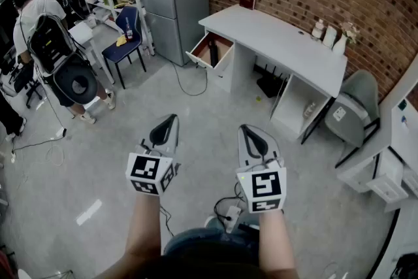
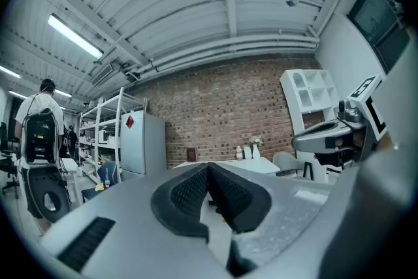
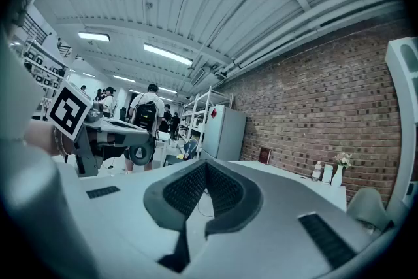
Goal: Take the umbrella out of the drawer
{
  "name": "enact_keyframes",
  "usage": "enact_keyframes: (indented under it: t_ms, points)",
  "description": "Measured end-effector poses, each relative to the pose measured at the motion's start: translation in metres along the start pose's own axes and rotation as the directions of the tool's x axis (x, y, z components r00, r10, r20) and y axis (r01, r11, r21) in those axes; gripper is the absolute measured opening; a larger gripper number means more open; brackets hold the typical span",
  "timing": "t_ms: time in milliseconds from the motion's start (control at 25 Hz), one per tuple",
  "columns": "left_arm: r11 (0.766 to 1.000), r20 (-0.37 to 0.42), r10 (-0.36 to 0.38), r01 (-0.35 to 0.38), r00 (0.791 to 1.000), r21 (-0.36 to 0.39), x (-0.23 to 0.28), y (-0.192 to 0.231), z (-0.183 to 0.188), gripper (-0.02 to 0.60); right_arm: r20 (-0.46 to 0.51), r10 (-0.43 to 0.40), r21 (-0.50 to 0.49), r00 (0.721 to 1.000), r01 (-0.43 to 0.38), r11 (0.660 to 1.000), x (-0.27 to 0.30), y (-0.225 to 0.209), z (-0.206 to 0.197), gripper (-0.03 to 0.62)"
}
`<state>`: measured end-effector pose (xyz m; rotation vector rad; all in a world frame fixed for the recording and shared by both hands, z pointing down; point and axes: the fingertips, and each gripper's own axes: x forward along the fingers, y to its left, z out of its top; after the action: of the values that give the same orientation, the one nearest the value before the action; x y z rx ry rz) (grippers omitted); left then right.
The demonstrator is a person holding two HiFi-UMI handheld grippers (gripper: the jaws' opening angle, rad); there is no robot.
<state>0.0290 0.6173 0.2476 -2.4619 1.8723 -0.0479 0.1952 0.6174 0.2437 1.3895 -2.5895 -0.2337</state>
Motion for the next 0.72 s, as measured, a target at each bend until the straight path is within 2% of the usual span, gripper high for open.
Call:
enact_keyframes:
  t_ms: [360, 720]
  points:
    - [0.999, 0.024, 0.027, -0.026, 0.999, -0.03, 0.007, 0.022, 0.005, -0.002, -0.006, 0.008, -0.008, 1.0, -0.008, 1.0, 0.016, 0.002, 0.006, -0.008]
    - [1.0, 0.021, 0.024, -0.024, 0.999, -0.015, 0.058, 0.034, 0.0, -0.002, 0.021, 0.01, 0.031, 1.0, -0.011, 0.999, 0.063, -0.023, -0.003, -0.008]
